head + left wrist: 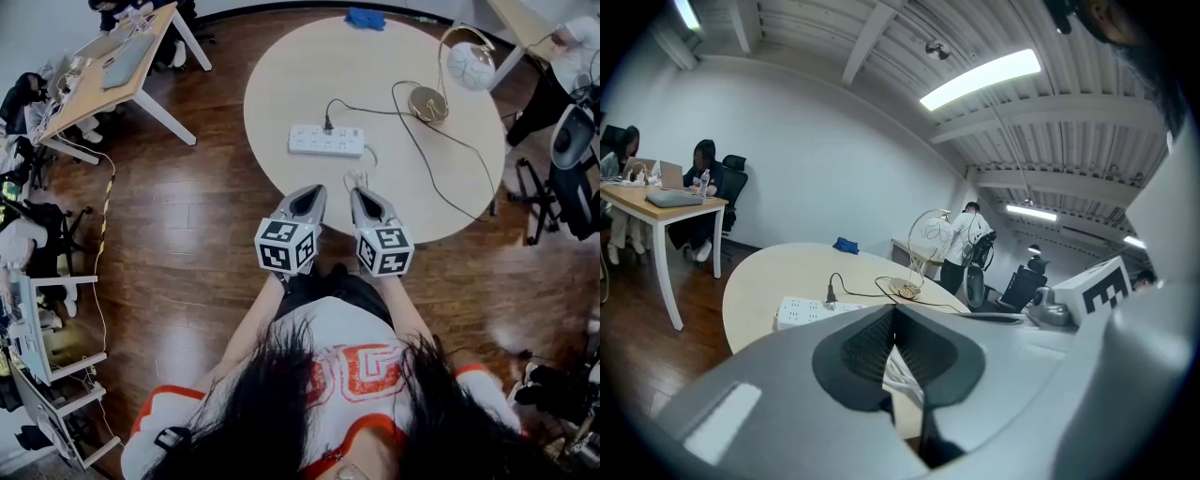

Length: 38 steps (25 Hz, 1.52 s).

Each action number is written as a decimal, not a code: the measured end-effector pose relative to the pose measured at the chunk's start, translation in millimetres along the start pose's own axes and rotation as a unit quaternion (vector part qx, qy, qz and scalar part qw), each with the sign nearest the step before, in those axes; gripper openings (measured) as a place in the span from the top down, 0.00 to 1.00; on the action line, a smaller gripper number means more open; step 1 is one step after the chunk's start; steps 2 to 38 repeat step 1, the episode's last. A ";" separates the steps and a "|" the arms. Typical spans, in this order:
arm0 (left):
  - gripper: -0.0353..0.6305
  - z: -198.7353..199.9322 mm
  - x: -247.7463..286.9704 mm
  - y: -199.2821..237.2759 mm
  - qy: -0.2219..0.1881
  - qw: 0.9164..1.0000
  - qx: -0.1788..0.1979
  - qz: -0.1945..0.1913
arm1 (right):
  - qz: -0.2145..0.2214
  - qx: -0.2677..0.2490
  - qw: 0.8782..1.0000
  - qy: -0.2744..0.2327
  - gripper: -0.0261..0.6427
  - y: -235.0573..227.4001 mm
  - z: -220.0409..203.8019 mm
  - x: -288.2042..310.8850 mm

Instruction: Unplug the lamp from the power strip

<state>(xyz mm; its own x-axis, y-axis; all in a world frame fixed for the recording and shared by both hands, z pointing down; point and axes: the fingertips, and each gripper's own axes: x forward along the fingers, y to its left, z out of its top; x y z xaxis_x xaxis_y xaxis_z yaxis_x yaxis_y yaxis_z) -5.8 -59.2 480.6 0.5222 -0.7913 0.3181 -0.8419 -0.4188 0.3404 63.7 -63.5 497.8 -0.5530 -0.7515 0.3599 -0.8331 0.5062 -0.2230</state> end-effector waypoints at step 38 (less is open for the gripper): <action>0.95 -0.4 0.0 -0.5 0.000 1.000 -0.001 0.000 | 0.000 -0.001 1.000 0.000 0.96 -0.2 -0.3 -0.5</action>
